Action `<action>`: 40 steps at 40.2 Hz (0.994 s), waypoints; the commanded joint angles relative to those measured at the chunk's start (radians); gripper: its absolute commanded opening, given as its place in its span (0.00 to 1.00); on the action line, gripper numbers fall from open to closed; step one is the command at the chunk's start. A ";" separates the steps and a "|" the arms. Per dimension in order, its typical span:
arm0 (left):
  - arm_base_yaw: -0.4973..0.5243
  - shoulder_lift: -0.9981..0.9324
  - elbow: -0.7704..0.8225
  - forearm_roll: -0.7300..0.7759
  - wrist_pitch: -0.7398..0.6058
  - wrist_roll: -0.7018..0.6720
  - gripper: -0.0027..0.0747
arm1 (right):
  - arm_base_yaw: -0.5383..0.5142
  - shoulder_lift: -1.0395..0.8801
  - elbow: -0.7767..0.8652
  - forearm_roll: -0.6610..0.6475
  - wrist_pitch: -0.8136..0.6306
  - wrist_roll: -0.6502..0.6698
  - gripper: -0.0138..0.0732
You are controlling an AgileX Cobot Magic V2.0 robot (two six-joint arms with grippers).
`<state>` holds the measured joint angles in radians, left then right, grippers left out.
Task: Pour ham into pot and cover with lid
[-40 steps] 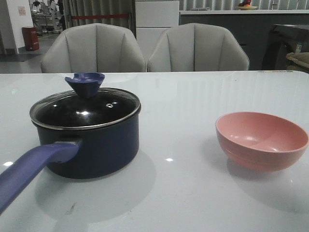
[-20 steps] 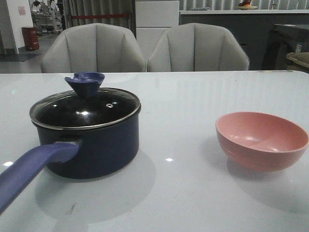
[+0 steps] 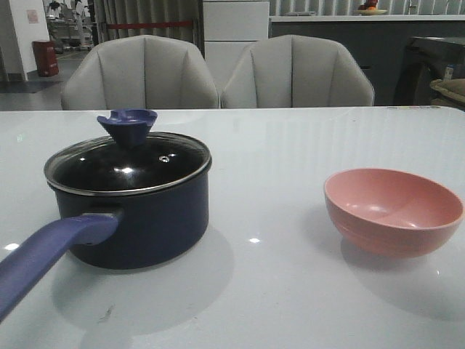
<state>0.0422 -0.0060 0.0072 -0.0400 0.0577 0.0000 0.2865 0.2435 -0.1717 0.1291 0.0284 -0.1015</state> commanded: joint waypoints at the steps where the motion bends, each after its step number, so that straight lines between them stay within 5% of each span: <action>1: 0.001 -0.020 0.031 -0.010 -0.082 0.000 0.18 | -0.062 -0.010 -0.025 -0.030 -0.042 -0.007 0.33; 9: 0.001 -0.020 0.031 -0.010 -0.082 0.000 0.18 | -0.189 -0.078 0.038 -0.097 -0.040 0.046 0.33; 21: 0.001 -0.020 0.031 -0.010 -0.082 0.000 0.18 | -0.189 -0.273 0.198 -0.182 -0.090 0.147 0.33; 40: 0.001 -0.020 0.031 -0.010 -0.082 0.000 0.18 | -0.189 -0.272 0.208 -0.180 -0.097 0.147 0.33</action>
<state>0.0422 -0.0060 0.0072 -0.0400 0.0556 0.0000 0.1027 -0.0097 0.0251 -0.0400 0.0219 0.0449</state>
